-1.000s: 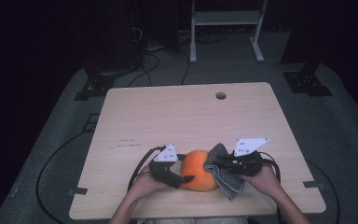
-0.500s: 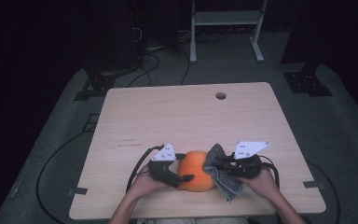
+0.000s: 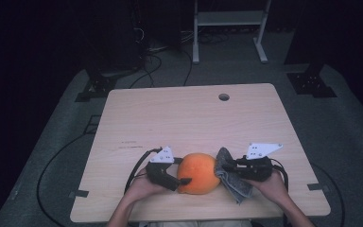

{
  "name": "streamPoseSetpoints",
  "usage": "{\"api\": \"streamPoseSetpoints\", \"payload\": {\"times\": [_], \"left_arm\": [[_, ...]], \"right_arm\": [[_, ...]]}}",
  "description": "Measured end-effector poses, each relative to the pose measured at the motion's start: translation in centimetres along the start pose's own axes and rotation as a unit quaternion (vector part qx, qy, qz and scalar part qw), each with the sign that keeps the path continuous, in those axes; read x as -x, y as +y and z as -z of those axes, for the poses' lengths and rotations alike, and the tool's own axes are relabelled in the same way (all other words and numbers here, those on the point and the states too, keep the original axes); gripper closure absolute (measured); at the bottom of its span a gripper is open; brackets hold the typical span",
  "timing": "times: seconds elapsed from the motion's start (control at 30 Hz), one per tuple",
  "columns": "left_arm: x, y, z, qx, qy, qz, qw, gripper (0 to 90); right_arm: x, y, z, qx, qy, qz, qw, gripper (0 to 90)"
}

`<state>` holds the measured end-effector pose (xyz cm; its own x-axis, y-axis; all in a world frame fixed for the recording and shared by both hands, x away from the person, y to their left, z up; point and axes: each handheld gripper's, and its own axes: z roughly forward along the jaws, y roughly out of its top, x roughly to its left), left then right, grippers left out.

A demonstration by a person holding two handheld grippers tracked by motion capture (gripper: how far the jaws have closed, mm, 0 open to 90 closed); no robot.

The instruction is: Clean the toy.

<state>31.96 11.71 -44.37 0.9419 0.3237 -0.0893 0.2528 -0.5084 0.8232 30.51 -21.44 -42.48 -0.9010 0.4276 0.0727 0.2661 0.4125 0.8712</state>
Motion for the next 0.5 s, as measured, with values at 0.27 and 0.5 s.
{"api": "streamPoseSetpoints", "payload": {"times": [0.27,0.5], "left_arm": [[-0.3,-0.6,0.2,-0.007,-0.007,0.013,0.9999,19.0],[0.1,-0.5,0.0,0.001,-0.007,0.000,1.0000,18.7]], "right_arm": [[-0.6,0.9,-1.7,0.017,0.027,0.008,0.9994,79.0],[0.7,-2.3,-0.2,-0.023,0.009,-0.032,0.9992,78.9]]}}
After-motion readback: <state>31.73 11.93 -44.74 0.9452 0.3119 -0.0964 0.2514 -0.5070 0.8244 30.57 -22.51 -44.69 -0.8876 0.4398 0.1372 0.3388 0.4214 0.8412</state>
